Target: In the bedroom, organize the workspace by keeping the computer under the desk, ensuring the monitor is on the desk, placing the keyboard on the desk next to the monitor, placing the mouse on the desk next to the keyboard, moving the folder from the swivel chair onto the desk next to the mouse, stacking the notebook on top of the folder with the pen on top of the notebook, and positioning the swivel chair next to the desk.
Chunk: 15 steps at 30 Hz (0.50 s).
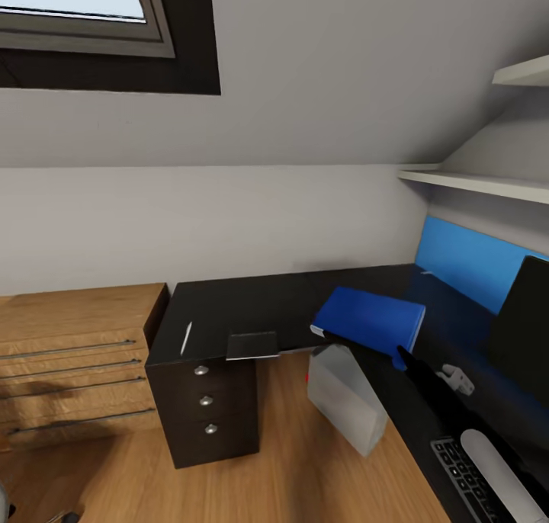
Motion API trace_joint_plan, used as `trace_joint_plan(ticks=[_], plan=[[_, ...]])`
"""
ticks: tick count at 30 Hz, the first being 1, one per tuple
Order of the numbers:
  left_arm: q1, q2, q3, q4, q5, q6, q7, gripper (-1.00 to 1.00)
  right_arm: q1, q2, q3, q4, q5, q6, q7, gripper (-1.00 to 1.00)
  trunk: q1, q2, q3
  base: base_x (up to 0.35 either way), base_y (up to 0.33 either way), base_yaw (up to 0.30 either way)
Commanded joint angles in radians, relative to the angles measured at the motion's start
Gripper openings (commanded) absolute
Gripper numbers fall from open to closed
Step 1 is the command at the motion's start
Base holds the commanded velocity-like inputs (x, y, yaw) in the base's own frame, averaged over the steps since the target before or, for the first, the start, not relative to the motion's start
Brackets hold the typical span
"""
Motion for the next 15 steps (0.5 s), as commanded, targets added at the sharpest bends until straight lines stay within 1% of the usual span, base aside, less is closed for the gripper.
trace_joint_plan(ticks=[1,5,6,7,8,9,10,11,12,13,14,15], plan=[[-0.001,0.001,-0.009,0.000,0.010,-0.006,0.006,1.00,-0.001,-0.001,0.001,0.001,-0.008,0.001,-0.001,-1.00,0.001,-0.001,-0.001,0.282,0.016,0.000],[-0.001,0.000,-0.009,0.000,0.010,-0.006,0.006,1.00,-0.001,0.000,0.004,0.006,-0.007,-0.004,-0.005,-1.00,0.001,-0.001,-0.001,0.261,0.005,0.000],[-0.001,0.000,-0.009,0.000,0.010,-0.006,0.006,1.00,-0.001,0.005,0.005,0.006,-0.006,-0.011,-0.008,-1.00,0.001,-0.001,-0.001,0.278,0.002,0.000],[-0.001,0.000,-0.009,0.000,0.010,-0.006,0.006,1.00,-0.001,0.021,0.004,0.006,-0.005,-0.026,-0.013,-1.00,0.001,-0.001,-0.001,0.298,0.001,0.000],[-0.001,0.000,-0.009,0.000,0.010,-0.006,0.006,1.00,-0.001,0.046,0.003,0.008,-0.003,-0.052,-0.019,-1.00,0.001,-0.001,-0.001,0.310,0.001,0.000],[-0.001,0.000,-0.009,0.000,0.009,-0.006,0.006,1.00,-0.001,0.081,-0.002,0.017,-0.002,-0.095,-0.026,-1.00,0.001,-0.001,-0.001,0.294,0.000,0.000],[-0.001,0.000,-0.009,0.000,0.009,-0.006,0.006,1.00,-0.001,0.132,-0.011,0.038,-0.001,-0.172,-0.039,-1.00,0.001,-0.001,-0.001,0.171,0.000,0.000],[-0.001,0.000,-0.009,0.000,0.009,-0.006,0.006,1.00,-0.001,0.159,-0.014,0.054,-0.001,-0.227,-0.050,-1.00,0.001,-0.001,-0.001,0.109,0.000,0.000],[-0.001,0.000,-0.009,0.000,0.009,-0.006,0.006,1.00,-0.001,0.172,-0.016,0.061,0.000,-0.254,-0.057,-1.00,0.001,-0.001,-0.001,0.087,0.000,0.000],[-0.001,0.000,-0.009,0.000,0.009,-0.005,0.006,1.00,-0.002,0.193,-0.017,0.072,0.001,-0.306,-0.072,-1.00,0.001,-0.001,-0.001,0.056,0.000,0.000],[-0.001,0.000,-0.009,0.000,0.009,-0.005,0.006,1.00,-0.004,0.261,-0.019,0.103,0.001,-0.435,-0.137,-1.00,0.001,-0.001,-0.001,0.009,0.000,0.000],[-0.001,0.000,-0.009,0.000,0.009,-0.005,0.006,1.00,-0.004,0.275,-0.020,0.116,0.001,-0.446,-0.150,-1.00,0.001,-0.001,-0.001,0.006,0.000,0.000]])
